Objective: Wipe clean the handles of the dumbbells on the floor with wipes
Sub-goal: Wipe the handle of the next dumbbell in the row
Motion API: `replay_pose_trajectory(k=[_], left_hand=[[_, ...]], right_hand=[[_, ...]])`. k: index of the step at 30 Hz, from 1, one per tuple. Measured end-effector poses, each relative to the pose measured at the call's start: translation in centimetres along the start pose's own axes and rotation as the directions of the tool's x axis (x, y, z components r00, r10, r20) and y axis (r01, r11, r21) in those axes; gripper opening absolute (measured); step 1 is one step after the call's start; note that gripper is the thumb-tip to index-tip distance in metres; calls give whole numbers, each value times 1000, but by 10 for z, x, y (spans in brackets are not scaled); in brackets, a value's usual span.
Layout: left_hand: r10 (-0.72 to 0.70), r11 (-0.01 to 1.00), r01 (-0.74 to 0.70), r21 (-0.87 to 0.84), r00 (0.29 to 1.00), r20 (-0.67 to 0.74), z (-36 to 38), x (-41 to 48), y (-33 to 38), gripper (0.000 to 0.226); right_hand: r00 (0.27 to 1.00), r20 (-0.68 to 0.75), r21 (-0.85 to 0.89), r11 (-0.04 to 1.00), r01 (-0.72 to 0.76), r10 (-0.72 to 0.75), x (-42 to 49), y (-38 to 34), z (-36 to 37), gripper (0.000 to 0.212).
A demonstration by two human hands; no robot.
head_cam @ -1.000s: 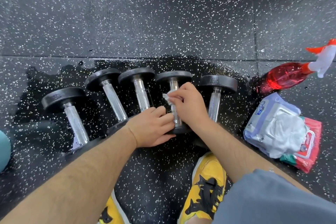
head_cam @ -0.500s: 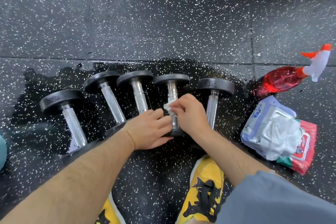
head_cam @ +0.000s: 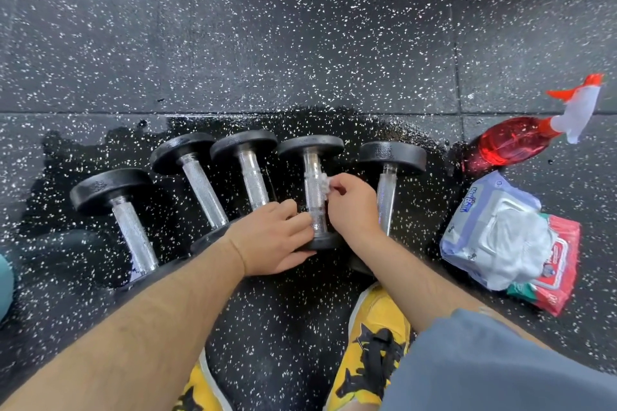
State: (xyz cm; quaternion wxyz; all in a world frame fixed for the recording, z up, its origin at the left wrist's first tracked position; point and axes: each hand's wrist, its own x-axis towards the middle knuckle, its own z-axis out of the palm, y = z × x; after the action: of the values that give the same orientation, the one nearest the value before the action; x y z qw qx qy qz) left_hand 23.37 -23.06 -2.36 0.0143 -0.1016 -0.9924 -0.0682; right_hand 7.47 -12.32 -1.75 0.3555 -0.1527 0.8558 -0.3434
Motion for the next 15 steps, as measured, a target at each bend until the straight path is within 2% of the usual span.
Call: replay_pose_trajectory(k=[4, 8, 13, 15], left_hand=[[-3, 1000, 3, 4, 1000, -7, -1, -1, -3, 34], [0, 1000, -1, -13, 1000, -10, -2, 2, 0, 34], [-5, 1000, 5, -9, 1000, 6, 1, -2, -2, 36], [-8, 1000, 8, -18, 1000, 7, 1, -1, -2, 36]], right_hand=[[997, 79, -6, 1000, -26, 27, -3, 6, -4, 21], [999, 37, 56, 998, -3, 1, 10, -11, -8, 24], [991, 135, -105, 994, 29, -15, -14, 4, -14, 19], [992, 102, -120, 988, 93, -81, -10, 4, -11, 18]])
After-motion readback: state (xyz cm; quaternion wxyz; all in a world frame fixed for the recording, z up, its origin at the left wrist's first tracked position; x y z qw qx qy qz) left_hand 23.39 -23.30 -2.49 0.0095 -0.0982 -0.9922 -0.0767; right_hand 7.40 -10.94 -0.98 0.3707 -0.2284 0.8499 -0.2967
